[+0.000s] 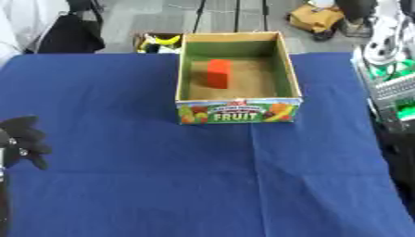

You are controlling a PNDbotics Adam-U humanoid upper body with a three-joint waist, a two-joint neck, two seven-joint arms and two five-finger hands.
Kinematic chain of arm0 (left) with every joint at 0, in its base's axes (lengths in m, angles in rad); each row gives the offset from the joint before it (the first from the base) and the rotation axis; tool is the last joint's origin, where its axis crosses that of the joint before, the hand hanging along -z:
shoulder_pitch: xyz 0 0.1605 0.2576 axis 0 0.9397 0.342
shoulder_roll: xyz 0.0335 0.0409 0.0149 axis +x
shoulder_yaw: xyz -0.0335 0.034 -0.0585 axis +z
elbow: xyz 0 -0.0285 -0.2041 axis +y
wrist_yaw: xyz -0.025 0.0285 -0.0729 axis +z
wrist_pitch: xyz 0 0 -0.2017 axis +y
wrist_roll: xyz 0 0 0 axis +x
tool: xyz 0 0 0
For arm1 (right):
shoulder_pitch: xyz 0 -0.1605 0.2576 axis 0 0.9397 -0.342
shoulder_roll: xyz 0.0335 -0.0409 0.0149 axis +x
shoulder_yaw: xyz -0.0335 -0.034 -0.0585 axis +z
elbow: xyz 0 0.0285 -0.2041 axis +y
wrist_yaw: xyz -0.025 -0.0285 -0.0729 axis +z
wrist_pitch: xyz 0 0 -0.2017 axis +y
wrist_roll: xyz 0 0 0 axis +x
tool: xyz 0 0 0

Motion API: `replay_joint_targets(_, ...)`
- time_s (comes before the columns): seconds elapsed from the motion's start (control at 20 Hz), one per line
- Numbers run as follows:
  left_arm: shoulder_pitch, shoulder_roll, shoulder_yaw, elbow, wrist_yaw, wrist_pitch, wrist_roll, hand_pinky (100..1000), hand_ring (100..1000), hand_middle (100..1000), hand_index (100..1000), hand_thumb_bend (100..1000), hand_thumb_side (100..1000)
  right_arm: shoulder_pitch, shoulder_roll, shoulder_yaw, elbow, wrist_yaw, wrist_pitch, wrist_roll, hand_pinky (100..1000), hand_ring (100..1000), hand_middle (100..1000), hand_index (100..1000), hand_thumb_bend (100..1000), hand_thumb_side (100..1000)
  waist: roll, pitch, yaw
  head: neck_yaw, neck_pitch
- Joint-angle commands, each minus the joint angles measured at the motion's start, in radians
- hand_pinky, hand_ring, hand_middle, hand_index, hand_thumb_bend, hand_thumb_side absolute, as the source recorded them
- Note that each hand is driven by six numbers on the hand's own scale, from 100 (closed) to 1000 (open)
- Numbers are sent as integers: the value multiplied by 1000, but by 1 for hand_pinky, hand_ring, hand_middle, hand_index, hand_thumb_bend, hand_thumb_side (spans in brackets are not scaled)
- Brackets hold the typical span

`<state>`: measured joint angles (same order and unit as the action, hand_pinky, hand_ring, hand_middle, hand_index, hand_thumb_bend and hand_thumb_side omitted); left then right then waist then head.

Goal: Pick up objects on the table and place them in the box.

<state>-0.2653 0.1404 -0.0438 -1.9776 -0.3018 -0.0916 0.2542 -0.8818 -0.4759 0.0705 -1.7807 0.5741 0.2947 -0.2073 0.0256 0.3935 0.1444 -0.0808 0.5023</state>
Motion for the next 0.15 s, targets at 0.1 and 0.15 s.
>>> replay_joint_targets(0.1,-6,11,15,-22,-8,-1,11,307,443,491,707,100,1000,86,-44,-24,-131,-71,-36,-22,823,748,600,786,102,1000,4,-23,-5,18,17)
replay_joint_targets(0.15,-7,11,16,-22,-9,0,13,307,443,490,707,100,1000,121,-46,-29,-161,-82,-38,-17,820,749,603,790,100,1000,5,-22,-8,22,19)
